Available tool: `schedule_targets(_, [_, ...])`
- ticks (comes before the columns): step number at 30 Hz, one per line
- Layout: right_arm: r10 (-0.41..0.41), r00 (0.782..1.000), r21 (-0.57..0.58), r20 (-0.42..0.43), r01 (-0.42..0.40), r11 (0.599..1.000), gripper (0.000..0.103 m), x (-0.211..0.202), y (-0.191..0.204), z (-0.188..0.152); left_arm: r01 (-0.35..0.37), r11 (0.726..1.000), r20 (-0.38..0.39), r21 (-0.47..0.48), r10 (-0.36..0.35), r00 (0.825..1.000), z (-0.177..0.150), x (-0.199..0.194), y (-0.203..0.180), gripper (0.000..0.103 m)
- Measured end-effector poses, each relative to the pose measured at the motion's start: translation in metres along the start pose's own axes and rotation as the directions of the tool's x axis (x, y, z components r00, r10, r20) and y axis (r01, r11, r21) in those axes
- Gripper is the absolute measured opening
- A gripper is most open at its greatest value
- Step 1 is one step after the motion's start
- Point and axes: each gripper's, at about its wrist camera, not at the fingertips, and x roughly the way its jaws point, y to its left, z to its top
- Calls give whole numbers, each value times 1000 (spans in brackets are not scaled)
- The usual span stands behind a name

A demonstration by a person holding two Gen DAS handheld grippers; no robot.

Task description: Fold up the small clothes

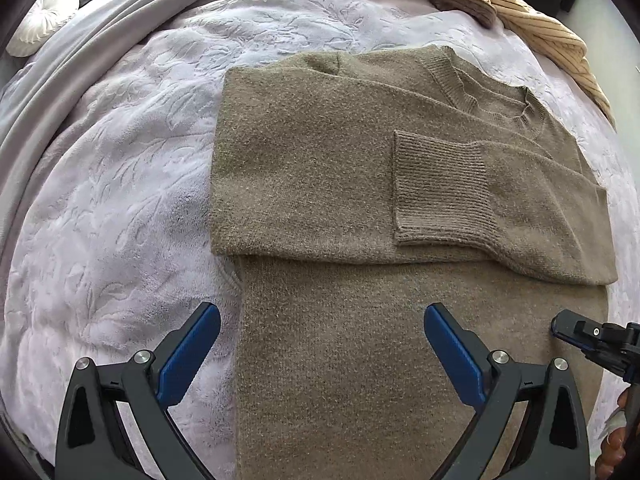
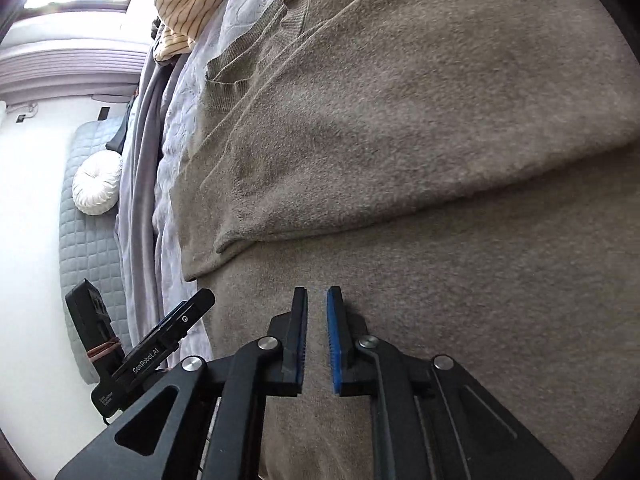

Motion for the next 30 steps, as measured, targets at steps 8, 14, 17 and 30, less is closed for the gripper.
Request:
schedule_targets(8, [-42,998,12,43,42,999,44,-32,-15,-5,15,1000,-32,12,-14,999,-10,-5,-15,101])
schedule_targets(14, [-98,993,-10,63,99,995,61,-48,-16,-10,15,999,-45,30,-14,999,-16,-14,-22,101])
schedule_targets(17, [-132,989,-21,71,134,991,69,-54,-15,-12,27,999,-55,19,-26,998,-21,-17,-26,101])
schedule_targets(30, [-156,987,87,41,152,985,71,-67,-41,-23,0,1000,-146,-5,-1,989,-75,-24,-11,101])
